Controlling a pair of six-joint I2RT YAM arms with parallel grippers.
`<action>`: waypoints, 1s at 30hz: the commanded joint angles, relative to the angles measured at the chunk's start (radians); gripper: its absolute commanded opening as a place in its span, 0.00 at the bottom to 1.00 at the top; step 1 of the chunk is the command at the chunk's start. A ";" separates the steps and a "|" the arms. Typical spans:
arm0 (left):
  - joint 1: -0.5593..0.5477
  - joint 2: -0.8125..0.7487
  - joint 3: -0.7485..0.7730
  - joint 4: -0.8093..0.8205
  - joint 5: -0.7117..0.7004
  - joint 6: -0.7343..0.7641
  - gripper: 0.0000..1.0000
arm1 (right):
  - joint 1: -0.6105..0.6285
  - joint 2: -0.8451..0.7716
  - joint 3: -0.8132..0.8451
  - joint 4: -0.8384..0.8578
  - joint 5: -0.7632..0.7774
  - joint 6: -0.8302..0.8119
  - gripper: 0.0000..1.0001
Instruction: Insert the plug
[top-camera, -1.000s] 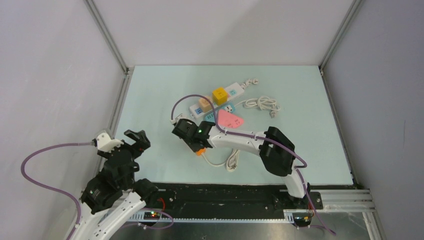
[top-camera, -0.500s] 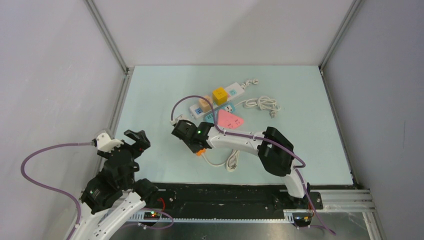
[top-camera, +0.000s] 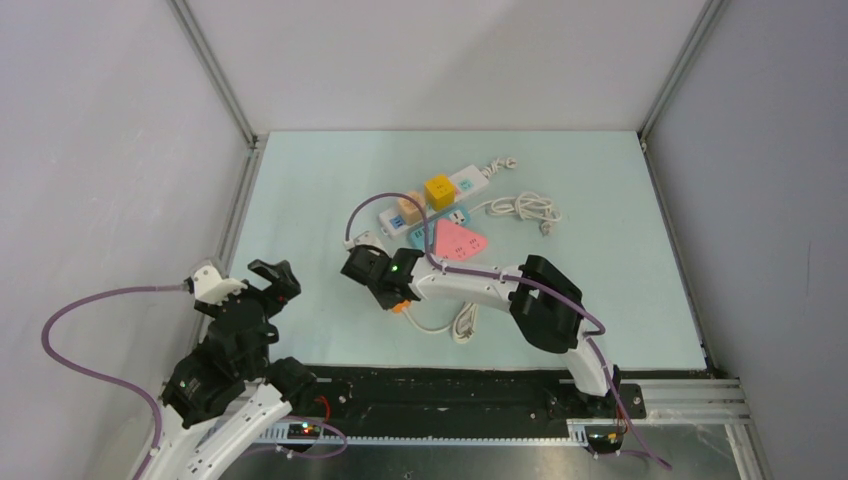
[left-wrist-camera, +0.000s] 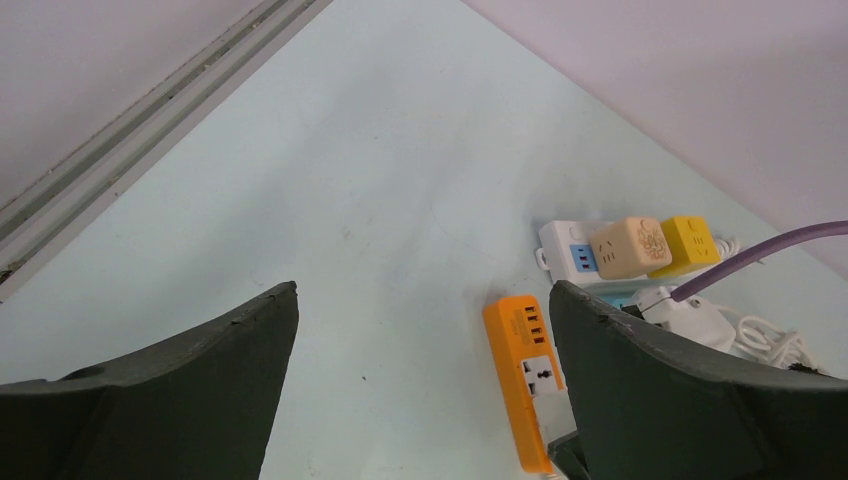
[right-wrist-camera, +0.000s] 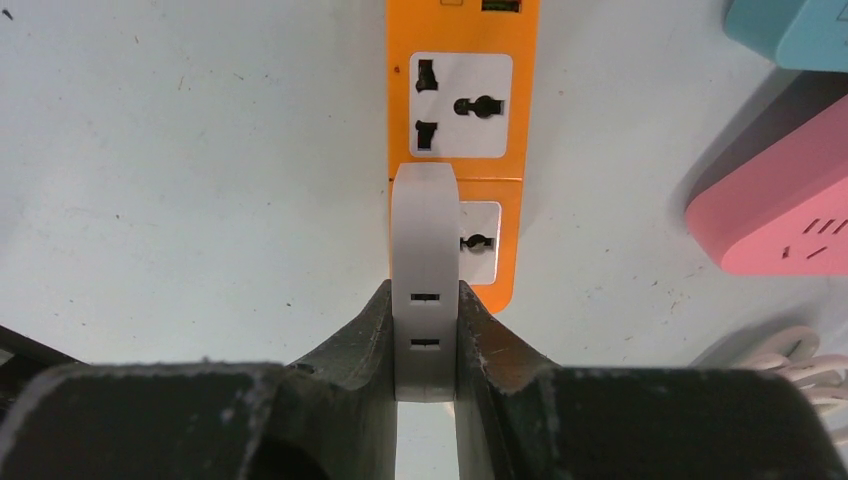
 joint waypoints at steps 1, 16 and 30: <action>0.004 0.004 0.020 0.007 -0.041 -0.025 1.00 | 0.013 0.071 -0.014 -0.022 -0.049 0.091 0.00; 0.004 0.005 0.019 0.007 -0.029 -0.019 1.00 | 0.011 0.086 -0.071 0.018 0.008 0.114 0.16; 0.004 0.014 0.018 0.009 -0.016 -0.017 1.00 | -0.027 0.060 -0.002 -0.016 -0.052 0.053 0.42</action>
